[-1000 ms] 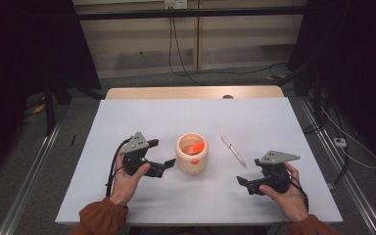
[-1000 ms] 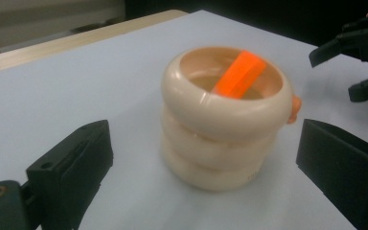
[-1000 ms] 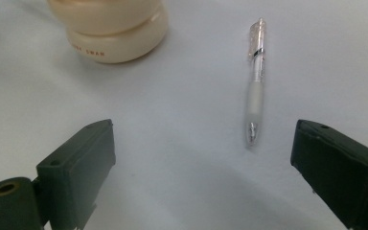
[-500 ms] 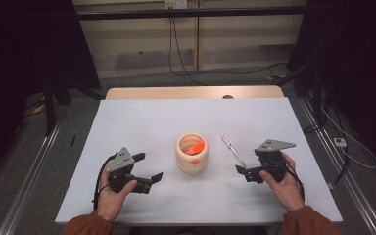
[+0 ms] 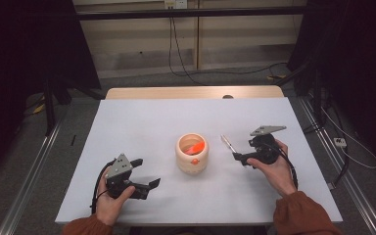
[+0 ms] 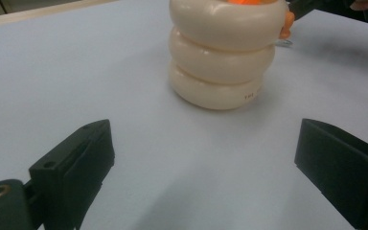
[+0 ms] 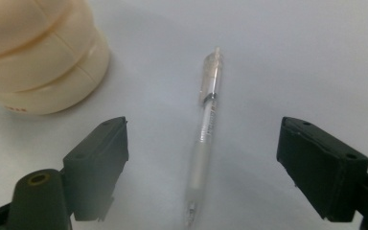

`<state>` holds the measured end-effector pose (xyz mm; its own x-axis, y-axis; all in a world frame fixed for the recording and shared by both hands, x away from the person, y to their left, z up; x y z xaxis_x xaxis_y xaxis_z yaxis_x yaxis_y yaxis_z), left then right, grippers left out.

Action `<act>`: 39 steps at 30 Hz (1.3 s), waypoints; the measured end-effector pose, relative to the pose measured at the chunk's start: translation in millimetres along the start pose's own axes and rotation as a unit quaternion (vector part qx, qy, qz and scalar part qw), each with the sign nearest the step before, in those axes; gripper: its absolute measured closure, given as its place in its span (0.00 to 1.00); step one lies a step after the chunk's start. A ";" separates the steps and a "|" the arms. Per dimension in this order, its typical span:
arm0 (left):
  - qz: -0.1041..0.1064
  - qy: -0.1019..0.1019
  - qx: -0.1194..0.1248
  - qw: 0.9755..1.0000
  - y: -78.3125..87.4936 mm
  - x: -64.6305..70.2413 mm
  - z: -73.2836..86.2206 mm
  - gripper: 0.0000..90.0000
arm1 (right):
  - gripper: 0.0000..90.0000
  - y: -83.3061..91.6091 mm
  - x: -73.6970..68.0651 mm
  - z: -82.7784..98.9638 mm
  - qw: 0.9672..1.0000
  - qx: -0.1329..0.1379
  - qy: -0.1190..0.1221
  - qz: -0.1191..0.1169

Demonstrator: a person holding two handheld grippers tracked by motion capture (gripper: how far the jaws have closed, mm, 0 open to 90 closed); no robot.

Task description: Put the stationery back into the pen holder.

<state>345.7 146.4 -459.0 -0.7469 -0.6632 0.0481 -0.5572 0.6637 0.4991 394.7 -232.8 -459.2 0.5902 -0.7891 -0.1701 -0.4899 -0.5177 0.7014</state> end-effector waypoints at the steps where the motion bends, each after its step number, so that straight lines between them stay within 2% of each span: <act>1: 0.001 -0.003 0.001 1.000 -0.3 0.0 0.0 0.07 | 0.22 -1.9 1.9 -0.6 1.000 -0.006 -0.003 0.002; 6: 0.002 0.003 -0.001 1.000 -1.1 0.1 0.3 0.07 | 0.34 -9.5 5.6 -4.3 0.999 -0.045 -0.006 -0.008; 8: 0.001 0.000 -0.001 1.000 -0.7 -0.7 0.1 0.07 | 0.40 -13.8 6.4 -5.1 0.997 -0.077 -0.013 -0.009; 11: 0.004 0.006 0.001 1.000 -1.4 0.3 0.3 0.07 | 0.51 -18.9 7.8 -9.0 0.994 -0.110 -0.008 -0.012; 15: 0.003 -0.002 -0.005 1.000 -1.6 -0.4 1.1 0.07 | 0.58 -25.6 8.1 -11.0 0.988 -0.154 -0.014 -0.013; 18: 0.005 -0.005 -0.006 1.000 -1.9 -0.8 1.3 0.07 | 0.63 -31.4 7.6 -7.9 0.984 -0.178 -0.013 -0.016; 21: 0.005 0.002 -0.007 1.000 -2.2 -0.1 1.5 0.07 | 0.68 -34.1 8.4 -5.6 0.982 -0.189 -0.013 -0.017; 25: 0.004 -0.001 -0.010 1.000 -2.8 -0.9 1.9 0.07 | 0.75 -36.5 8.1 -4.7 0.979 -0.202 -0.015 -0.015; 31: 0.007 -0.004 -0.011 1.000 -3.1 -1.5 1.9 0.07 | 0.81 -39.9 5.9 -6.9 0.975 -0.222 0.003 0.010; 33: 0.008 -0.002 -0.012 1.000 -2.8 -1.2 2.0 0.07 | 0.84 -40.6 4.1 -7.2 0.974 -0.224 0.008 0.016; 36: 0.007 -0.004 -0.012 1.000 -2.7 -1.8 2.0 0.07 | 0.89 -41.1 2.7 -7.3 0.975 -0.223 0.006 0.010; 39: 0.007 -0.005 -0.012 1.000 -2.9 -1.9 1.8 0.07 | 0.90 -41.3 2.6 -7.7 0.974 -0.226 0.008 0.013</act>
<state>348.0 146.3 -462.1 -0.7590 -0.6494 0.0462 -0.5375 0.6651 0.5184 421.4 -210.9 -483.2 0.5926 -0.7931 -0.1408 -0.1748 -0.2972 0.9387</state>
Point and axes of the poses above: each handheld gripper's, and its own axes: y roughly backward along the jaws, z roughly out of its underside, x roughly to its right, the point moved 5 cm from there along -y, roughly forward along the jaws, and after that the axes turned 6 degrees about -z, right-handed, at the moved point
